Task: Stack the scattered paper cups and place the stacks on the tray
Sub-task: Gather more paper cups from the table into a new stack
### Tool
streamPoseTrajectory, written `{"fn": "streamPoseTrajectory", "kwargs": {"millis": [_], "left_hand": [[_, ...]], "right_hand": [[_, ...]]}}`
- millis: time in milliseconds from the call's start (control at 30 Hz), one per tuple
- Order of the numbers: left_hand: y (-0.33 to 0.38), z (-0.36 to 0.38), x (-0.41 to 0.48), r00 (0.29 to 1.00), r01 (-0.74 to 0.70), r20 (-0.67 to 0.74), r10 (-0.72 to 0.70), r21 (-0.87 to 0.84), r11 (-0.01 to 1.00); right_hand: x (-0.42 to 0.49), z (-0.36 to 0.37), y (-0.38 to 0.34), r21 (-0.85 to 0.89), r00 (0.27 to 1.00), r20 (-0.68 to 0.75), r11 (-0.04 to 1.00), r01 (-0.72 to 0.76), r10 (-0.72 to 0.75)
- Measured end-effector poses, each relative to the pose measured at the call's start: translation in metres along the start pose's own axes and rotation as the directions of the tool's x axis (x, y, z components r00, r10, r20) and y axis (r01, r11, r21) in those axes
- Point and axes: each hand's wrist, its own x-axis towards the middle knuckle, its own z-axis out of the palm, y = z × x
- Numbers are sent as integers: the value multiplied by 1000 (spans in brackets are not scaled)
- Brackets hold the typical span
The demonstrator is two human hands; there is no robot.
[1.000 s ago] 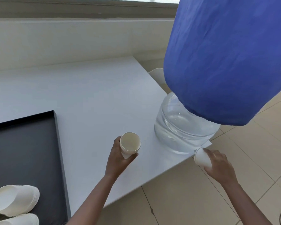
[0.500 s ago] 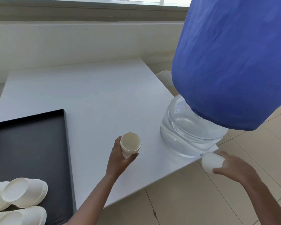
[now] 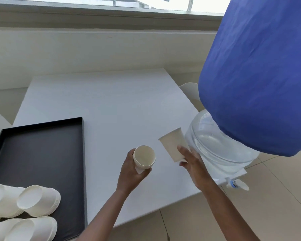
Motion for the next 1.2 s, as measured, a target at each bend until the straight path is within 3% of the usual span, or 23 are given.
{"fn": "streamPoseTrajectory", "kwargs": {"millis": [167,267,367,500,667,767,933,1200], "left_hand": [[3,-6,4,999,-19,-34,19,3,1000],[5,-11,8,998,-36,-59,37,16,999],[5,-20,11,994,-74,-74,80,75,994],[3,-32,17,985,-158,-45,169,181,971],[0,-41,18,986,-142,-55,155,189,972],[1,-45,16,993,-84,-76,91,93,992],[7,-55,14,990,67,-112,-86,-161,985],[2,-62,12,989,67,-108,-104,-305,950]], "right_hand": [[22,42,6,-303,988,17,941,150,-152],[30,51,10,-559,968,110,792,248,-225],[35,55,10,-701,937,190,628,338,-291],[40,65,3,-685,881,323,557,469,-345],[50,80,6,-549,841,322,638,540,-435],[53,89,13,-498,841,266,680,538,-470],[50,102,28,-537,803,343,599,594,-488],[48,108,40,-582,807,509,571,579,-300]]}}
